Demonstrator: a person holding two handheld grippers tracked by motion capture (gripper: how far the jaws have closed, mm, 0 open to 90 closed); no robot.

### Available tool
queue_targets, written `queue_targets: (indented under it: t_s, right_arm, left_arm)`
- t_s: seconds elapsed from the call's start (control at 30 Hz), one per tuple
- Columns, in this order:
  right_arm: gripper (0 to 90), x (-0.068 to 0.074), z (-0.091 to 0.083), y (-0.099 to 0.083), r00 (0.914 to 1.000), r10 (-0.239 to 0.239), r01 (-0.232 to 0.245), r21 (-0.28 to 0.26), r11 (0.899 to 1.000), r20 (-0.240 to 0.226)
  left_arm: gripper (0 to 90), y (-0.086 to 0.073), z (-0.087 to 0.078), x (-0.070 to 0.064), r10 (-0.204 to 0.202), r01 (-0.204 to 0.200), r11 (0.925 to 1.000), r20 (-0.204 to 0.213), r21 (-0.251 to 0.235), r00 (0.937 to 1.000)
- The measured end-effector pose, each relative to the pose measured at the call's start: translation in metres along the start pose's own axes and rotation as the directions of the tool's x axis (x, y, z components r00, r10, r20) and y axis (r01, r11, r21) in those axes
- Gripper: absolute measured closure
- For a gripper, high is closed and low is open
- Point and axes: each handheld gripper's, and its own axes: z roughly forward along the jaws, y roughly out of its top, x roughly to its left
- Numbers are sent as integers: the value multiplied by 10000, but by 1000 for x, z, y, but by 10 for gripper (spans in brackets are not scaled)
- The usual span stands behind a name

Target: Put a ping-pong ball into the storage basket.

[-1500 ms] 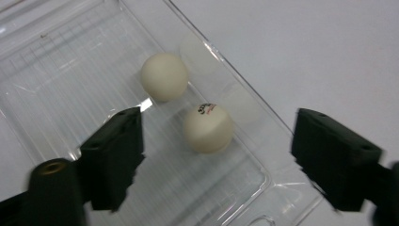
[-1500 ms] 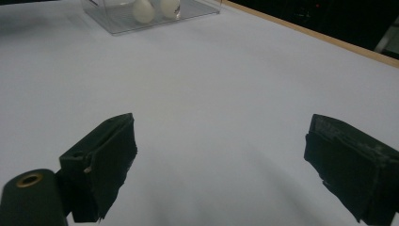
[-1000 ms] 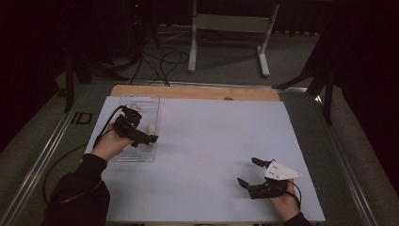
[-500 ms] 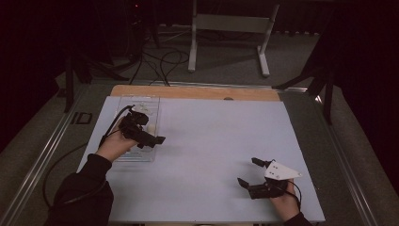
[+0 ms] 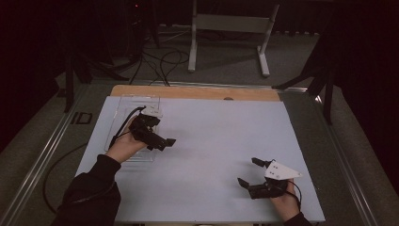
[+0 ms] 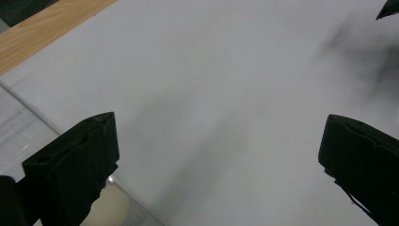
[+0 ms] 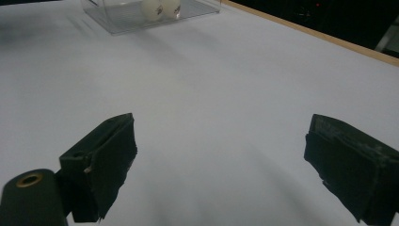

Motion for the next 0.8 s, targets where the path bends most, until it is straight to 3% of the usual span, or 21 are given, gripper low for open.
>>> queue_targets:
  t_s: [0.17,0.3,0.63,0.8]
  right_arm:
    - [94,0,0,0,10000,28,-28,-17,10000,1]
    - [94,0,0,0,10000,17,-17,-1,10000,-31]
    - [94,0,0,0,10000,25,-25,-12,10000,-42]
    - [94,0,0,0,10000,14,-14,-5,10000,-57]
  left_arm:
    - [4,3,6,-6,146,-141,9998,290,-163,9995]
    - [4,6,9,-13,462,-460,9988,189,-151,9988]
    - [4,12,21,-24,358,-328,9986,754,-404,9965]
    - [3,10,24,-28,472,-445,9982,676,-404,9966]
